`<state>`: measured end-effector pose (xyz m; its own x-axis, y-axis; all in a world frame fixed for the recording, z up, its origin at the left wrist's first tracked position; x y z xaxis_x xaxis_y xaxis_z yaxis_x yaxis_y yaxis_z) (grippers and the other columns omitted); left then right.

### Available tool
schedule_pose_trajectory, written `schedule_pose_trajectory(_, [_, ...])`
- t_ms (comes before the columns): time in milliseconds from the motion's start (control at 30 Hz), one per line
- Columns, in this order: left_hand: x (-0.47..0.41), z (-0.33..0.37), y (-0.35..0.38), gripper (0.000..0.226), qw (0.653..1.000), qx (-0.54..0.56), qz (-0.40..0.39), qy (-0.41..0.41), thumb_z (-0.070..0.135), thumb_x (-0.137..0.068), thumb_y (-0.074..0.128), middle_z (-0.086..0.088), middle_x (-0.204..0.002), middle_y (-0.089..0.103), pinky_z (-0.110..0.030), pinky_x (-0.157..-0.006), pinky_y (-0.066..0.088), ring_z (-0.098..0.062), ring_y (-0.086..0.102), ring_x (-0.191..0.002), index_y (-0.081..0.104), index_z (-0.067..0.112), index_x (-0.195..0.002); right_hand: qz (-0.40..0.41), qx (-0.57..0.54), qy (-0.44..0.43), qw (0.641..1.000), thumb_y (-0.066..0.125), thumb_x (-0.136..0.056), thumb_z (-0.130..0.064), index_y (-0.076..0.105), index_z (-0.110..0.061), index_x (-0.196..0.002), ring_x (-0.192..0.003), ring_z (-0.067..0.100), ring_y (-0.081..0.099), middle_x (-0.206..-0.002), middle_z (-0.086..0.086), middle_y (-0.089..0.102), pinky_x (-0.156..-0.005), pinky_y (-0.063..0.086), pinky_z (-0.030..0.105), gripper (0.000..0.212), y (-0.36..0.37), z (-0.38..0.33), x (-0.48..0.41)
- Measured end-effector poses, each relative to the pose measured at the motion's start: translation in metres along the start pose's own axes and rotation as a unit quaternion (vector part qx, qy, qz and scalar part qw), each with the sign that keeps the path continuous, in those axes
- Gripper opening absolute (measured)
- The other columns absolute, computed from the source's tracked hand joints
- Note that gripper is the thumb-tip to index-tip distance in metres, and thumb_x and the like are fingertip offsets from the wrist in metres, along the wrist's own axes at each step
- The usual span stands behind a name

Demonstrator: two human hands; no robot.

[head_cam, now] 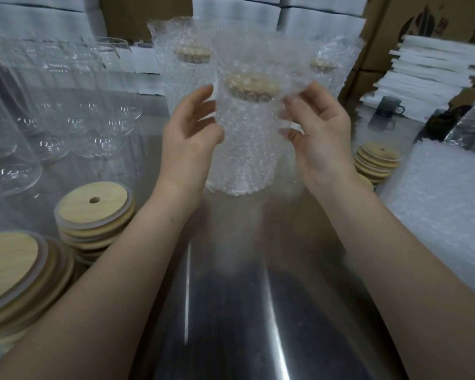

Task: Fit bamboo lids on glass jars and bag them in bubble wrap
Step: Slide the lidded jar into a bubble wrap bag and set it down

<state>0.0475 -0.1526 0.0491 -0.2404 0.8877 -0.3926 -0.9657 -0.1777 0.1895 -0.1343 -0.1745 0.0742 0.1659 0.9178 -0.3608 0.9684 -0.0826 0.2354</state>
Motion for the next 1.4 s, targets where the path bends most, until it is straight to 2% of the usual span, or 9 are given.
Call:
schedule_pose_trajectory(133, [0.003,0.007,-0.001,0.032,1.000,-0.001,0.019,0.023,0.008,-0.089,0.067,0.002,-0.113,0.070,-0.008,-0.069,0.047,0.006,0.065,-0.086,0.066,0.011,-0.121,-0.012,-0.006,-0.015,1.000,0.064,-0.092,-0.004,0.058,-0.005,-0.131,-0.094,0.021,0.060,-0.114,0.013,0.064,-0.077,0.046,0.035,0.039,0.003,-0.002,0.001])
schedule_pose_trajectory(267, [0.001,0.007,-0.009,0.013,0.997,-0.004,0.075,0.031,0.010,-0.089,0.069,0.007,-0.088,0.070,-0.018,-0.073,0.049,-0.006,0.065,-0.084,0.069,0.023,-0.092,-0.023,-0.024,-0.015,0.999,0.063,-0.092,-0.003,0.059,-0.004,-0.130,-0.095,0.022,0.058,-0.113,0.013,0.064,-0.074,0.047,0.033,0.038,0.004,-0.002,0.000])
schedule_pose_trajectory(467, [-0.001,0.008,-0.012,0.015,0.995,0.007,0.087,0.046,0.008,-0.091,0.064,0.005,-0.080,0.067,-0.022,-0.067,0.049,-0.009,0.065,-0.078,0.063,0.022,-0.084,-0.024,-0.054,0.008,0.998,0.059,-0.094,-0.003,0.049,0.006,-0.137,-0.083,0.009,0.058,-0.122,0.018,0.064,-0.064,0.046,0.021,0.045,0.002,0.001,0.000])
schedule_pose_trajectory(600, [-0.003,0.005,-0.015,0.016,0.994,0.036,0.093,0.048,0.004,-0.091,0.063,0.001,-0.081,0.067,-0.029,-0.070,0.050,-0.013,0.063,-0.076,0.061,0.019,-0.084,-0.010,-0.048,0.008,0.999,0.062,-0.092,-0.002,0.067,-0.002,-0.103,-0.066,0.007,0.054,-0.081,0.001,0.066,-0.060,0.043,0.021,0.012,-0.001,0.002,-0.003])
schedule_pose_trajectory(767, [-0.003,0.010,-0.019,0.018,0.990,0.056,0.114,0.069,0.001,-0.091,0.062,0.006,-0.075,0.064,-0.016,-0.062,0.045,0.000,0.059,-0.065,0.060,0.017,-0.083,-0.017,-0.027,-0.006,0.999,0.066,-0.091,-0.005,0.068,-0.011,-0.090,-0.065,0.013,0.053,-0.076,0.001,0.065,-0.060,0.043,0.029,0.006,0.000,-0.001,0.000])
schedule_pose_trajectory(900, [-0.003,0.014,-0.018,0.010,0.989,0.093,0.107,0.049,0.012,-0.083,0.063,0.003,-0.082,0.063,-0.026,-0.074,0.044,-0.010,0.058,-0.079,0.064,0.014,-0.093,-0.030,-0.024,-0.008,0.999,0.068,-0.090,-0.009,0.069,-0.015,-0.086,-0.069,0.010,0.057,-0.075,-0.004,0.068,-0.062,0.046,0.028,0.008,0.002,-0.002,0.004])
schedule_pose_trajectory(1033, [-0.004,0.019,-0.014,0.044,0.992,0.096,0.081,0.030,0.022,-0.078,0.061,-0.005,-0.102,0.063,-0.033,-0.080,0.041,-0.019,0.058,-0.097,0.067,0.003,-0.117,-0.039,-0.016,-0.014,0.999,0.067,-0.091,-0.010,0.065,-0.016,-0.082,-0.068,0.006,0.059,-0.071,-0.009,0.067,-0.065,0.045,0.027,0.011,0.006,-0.005,0.006])
schedule_pose_trajectory(1167, [-0.001,0.025,-0.015,0.012,0.991,0.071,0.095,0.068,0.017,-0.083,0.066,0.015,-0.078,0.067,-0.016,-0.072,0.043,-0.004,0.059,-0.081,0.071,0.018,-0.093,-0.053,-0.044,-0.014,0.998,0.063,-0.093,-0.006,0.060,-0.014,-0.084,-0.066,0.005,0.060,-0.072,-0.007,0.066,-0.065,0.045,0.027,0.012,0.010,-0.009,0.008])
schedule_pose_trajectory(1400, [0.000,0.033,-0.026,0.017,0.982,0.062,0.141,0.111,0.002,-0.092,0.057,0.012,-0.069,0.060,-0.019,-0.060,0.041,0.000,0.053,-0.064,0.059,0.016,-0.083,-0.060,-0.030,-0.011,0.998,0.062,-0.093,-0.008,0.067,-0.013,-0.099,-0.068,0.009,0.058,-0.078,-0.007,0.068,-0.073,0.045,0.034,0.009,0.015,-0.010,0.010])
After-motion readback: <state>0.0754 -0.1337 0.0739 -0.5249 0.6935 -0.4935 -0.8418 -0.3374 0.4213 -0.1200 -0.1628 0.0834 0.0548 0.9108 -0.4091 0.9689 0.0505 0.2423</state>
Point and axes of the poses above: each hand's wrist, its own x-axis away from the middle knuckle, its own y-axis out of the palm, z = x × y, the point moved 7 cm from there along -x, towards the middle knuckle
